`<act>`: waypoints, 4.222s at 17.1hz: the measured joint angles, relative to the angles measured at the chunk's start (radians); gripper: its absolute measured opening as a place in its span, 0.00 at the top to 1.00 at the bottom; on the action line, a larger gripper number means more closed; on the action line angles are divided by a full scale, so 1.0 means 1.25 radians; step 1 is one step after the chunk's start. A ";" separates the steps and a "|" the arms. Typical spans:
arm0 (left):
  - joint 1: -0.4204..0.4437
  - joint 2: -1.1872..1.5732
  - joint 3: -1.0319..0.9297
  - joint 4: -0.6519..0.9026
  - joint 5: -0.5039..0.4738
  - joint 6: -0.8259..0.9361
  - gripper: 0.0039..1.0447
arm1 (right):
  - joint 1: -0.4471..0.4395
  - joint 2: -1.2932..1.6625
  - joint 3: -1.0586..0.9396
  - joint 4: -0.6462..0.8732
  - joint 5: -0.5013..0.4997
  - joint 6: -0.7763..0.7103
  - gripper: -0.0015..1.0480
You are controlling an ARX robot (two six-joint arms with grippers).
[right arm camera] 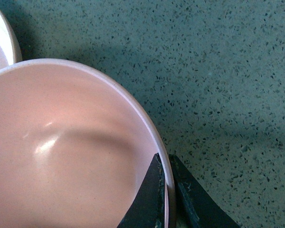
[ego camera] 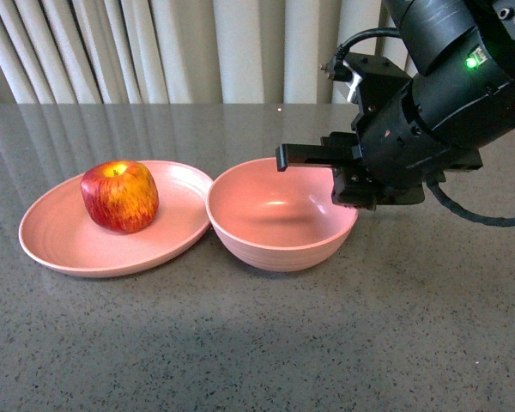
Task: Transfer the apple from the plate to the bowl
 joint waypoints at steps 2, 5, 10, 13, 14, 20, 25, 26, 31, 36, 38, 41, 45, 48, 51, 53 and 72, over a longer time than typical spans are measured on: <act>0.000 0.000 0.000 0.000 0.000 0.000 0.06 | 0.000 0.008 0.010 -0.003 0.003 0.008 0.98; 0.000 0.000 0.000 0.000 0.000 0.000 0.06 | 0.000 0.027 0.023 -0.009 0.009 0.018 0.98; 0.000 0.000 0.000 0.000 0.000 0.000 0.06 | 0.000 0.026 0.024 -0.009 0.003 0.019 0.66; 0.000 0.000 0.000 0.000 0.000 0.000 0.06 | -0.001 -0.035 0.009 0.016 -0.008 0.022 0.34; 0.000 0.000 0.000 0.000 0.000 0.000 0.06 | -0.001 -0.084 -0.014 0.043 -0.009 0.021 0.24; 0.000 0.000 0.000 0.000 -0.001 0.000 0.06 | 0.125 -0.551 -0.343 0.441 0.348 -0.149 0.32; 0.000 0.000 0.000 0.000 0.000 0.000 0.06 | -0.008 -0.813 -0.620 0.521 0.355 -0.181 0.72; 0.000 0.000 0.000 0.000 0.000 0.000 0.06 | -0.026 -0.830 -0.669 0.523 0.323 -0.183 0.80; 0.000 0.000 0.000 0.000 0.000 0.000 0.06 | -0.166 -0.998 -0.858 0.541 0.182 -0.194 0.98; 0.000 0.000 0.000 0.000 0.000 0.000 0.06 | -0.234 -1.109 -0.934 0.508 0.115 -0.195 0.98; 0.000 0.000 0.000 0.000 0.000 0.000 0.06 | -0.287 -1.147 -0.954 0.486 0.045 -0.195 0.98; 0.000 0.000 0.000 0.000 0.000 0.000 0.06 | -0.325 -1.212 -0.979 0.447 0.020 -0.195 0.98; 0.000 0.000 0.000 0.000 0.000 0.000 0.06 | -0.325 -1.285 -1.015 0.434 0.020 -0.195 0.98; 0.000 0.000 0.000 0.000 0.000 0.000 0.06 | -0.325 -1.331 -1.016 0.382 0.020 -0.195 0.98; 0.000 0.000 0.000 0.000 0.000 0.000 0.06 | -0.325 -1.373 -1.016 0.338 0.020 -0.195 0.98; 0.000 0.000 0.000 0.000 0.000 0.000 0.06 | -0.325 -1.393 -1.016 0.318 0.020 -0.195 0.98; 0.000 0.000 0.000 0.000 0.000 0.000 0.06 | -0.325 -1.526 -1.015 0.179 0.019 -0.195 0.05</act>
